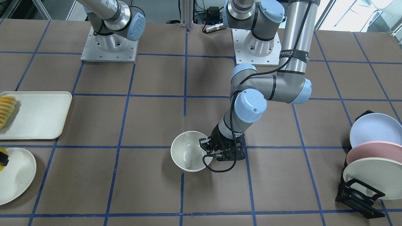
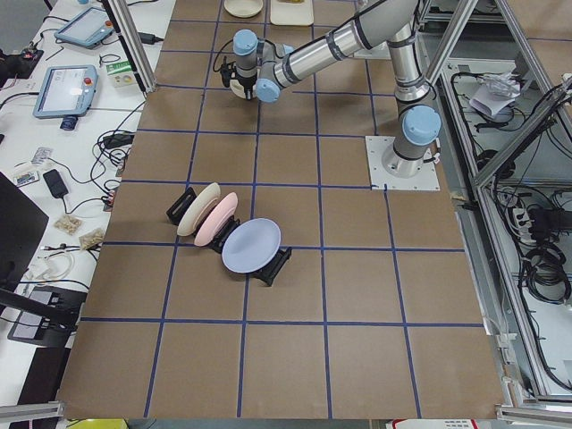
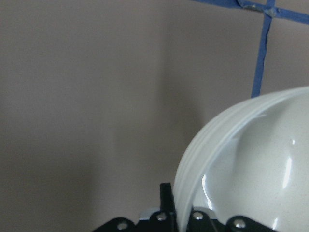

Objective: Place bowl and put lemon in it

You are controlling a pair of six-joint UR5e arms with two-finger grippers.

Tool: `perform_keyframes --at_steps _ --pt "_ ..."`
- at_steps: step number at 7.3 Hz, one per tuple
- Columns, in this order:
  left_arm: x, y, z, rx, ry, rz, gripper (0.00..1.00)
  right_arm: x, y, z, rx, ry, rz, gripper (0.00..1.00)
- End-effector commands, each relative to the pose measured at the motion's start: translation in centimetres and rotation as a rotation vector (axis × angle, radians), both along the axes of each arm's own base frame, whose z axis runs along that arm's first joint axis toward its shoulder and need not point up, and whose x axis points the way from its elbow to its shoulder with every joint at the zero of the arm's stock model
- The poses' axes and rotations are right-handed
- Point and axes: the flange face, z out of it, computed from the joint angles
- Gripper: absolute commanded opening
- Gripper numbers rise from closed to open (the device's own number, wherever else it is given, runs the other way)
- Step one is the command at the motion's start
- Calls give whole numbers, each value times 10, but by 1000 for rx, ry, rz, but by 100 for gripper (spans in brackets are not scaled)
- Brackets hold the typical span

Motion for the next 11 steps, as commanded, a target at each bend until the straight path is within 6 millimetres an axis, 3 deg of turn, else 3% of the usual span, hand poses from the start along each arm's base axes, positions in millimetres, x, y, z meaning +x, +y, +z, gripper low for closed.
perform_keyframes --at_steps 1,2,4,7,8,9,10,11 --pt "-20 24 6 -21 2 -20 0 38 5 38 2 -6 42 0" --pt "-34 30 4 -8 3 -8 0 60 7 50 12 -14 18 0" --pt "-32 28 -4 0 -2 -6 0 123 13 84 -7 -45 5 0" --pt "-20 19 -2 -13 -4 -3 17 229 21 110 -20 -52 -10 0" --pt "-15 19 -6 -13 -8 -26 41 262 23 113 -28 -63 -18 0" --pt "-15 20 -3 -18 -5 -25 87 287 25 113 -30 -87 -43 0" --pt "-9 13 25 -60 4 -16 100 306 28 114 -34 -94 -40 0" --pt "2 14 47 -56 2 -2 100 323 30 114 -33 -99 -16 0"
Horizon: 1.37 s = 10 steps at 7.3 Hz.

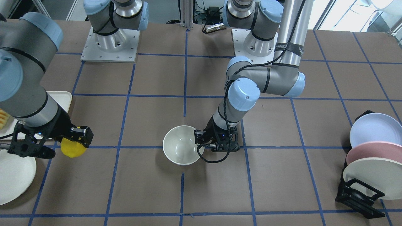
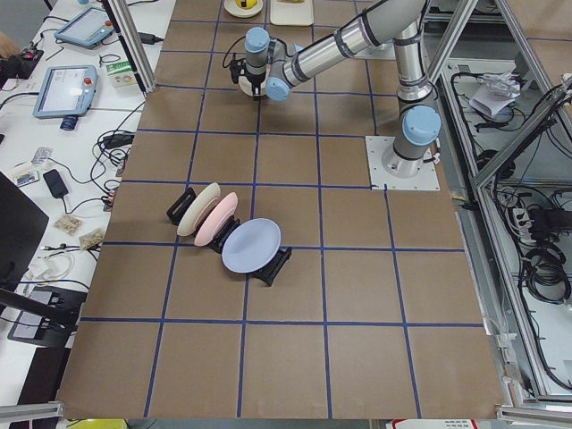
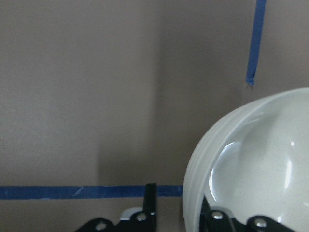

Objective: Place bowl and put lemon in it

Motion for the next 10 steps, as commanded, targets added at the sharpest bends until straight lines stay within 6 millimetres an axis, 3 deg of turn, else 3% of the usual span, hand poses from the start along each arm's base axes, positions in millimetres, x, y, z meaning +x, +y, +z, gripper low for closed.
perform_keyframes --at_steps 1,3,4,5,6,7,10 --pt "27 -2 60 -18 -12 -26 100 42 7 0 -3 -19 13 0" --pt "79 -2 146 63 -122 -34 100 93 16 -6 3 -51 -8 0" --pt "104 5 178 80 -163 -85 100 119 21 -17 23 -47 6 0" --pt "118 21 204 93 -187 -75 100 158 25 -30 4 -51 57 0" --pt "120 39 226 67 -238 -74 100 193 25 -45 -37 -60 44 0" --pt "118 50 245 51 -240 -76 100 214 26 -62 -43 -63 38 0" --pt "120 46 276 79 -242 -76 100 272 36 -114 -51 -69 60 0"
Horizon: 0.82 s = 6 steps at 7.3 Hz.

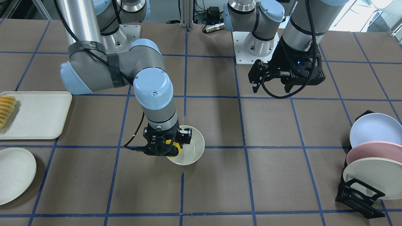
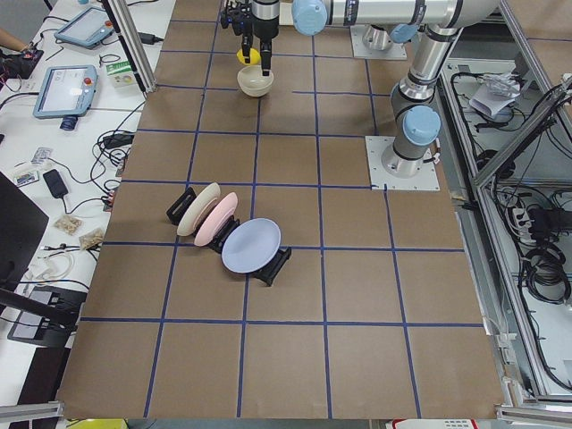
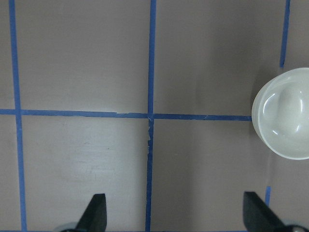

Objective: Place bowl and put lemon in it

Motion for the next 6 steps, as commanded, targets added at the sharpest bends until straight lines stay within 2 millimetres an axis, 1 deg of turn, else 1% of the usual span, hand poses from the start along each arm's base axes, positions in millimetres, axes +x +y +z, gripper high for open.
perform_keyframes --at_steps 1,2,4,5,6 --pt "0 -7 17 18 1 0 100 26 2 -32 -4 -4 -15 0" --pt "1 -7 16 20 1 1 100 26 2 -39 8 0 -15 0" --pt "0 -1 23 26 -3 -2 100 26 3 -42 15 1 -15 0" --pt "0 -3 22 29 -3 0 100 26 3 -50 28 6 -15 0" --pt "1 -5 21 32 -5 1 100 26 2 -63 51 15 -18 0"
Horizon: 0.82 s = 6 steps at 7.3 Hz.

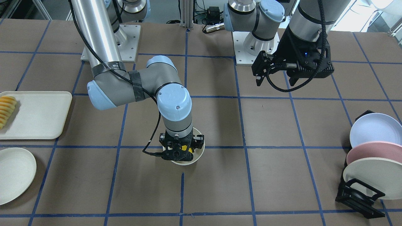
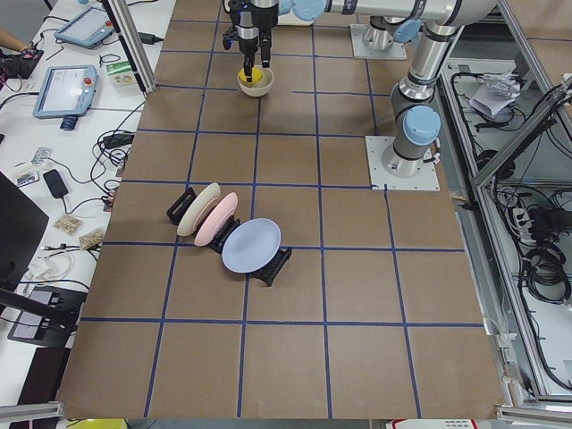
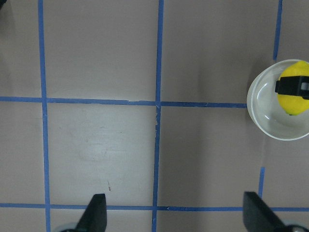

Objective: Place bowl and put lemon in it

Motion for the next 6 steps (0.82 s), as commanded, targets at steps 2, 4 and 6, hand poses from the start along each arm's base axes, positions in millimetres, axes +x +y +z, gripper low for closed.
perform_keyframes --at_steps 2,4,6 --pt "1 -2 5 -6 -3 -2 100 -1 3 -19 40 16 -7 1" --pt "7 -2 2 1 -43 -34 100 -2 6 -25 44 14 -7 54" --pt "4 -2 6 -9 -31 -37 100 -3 5 -23 38 20 -9 97"
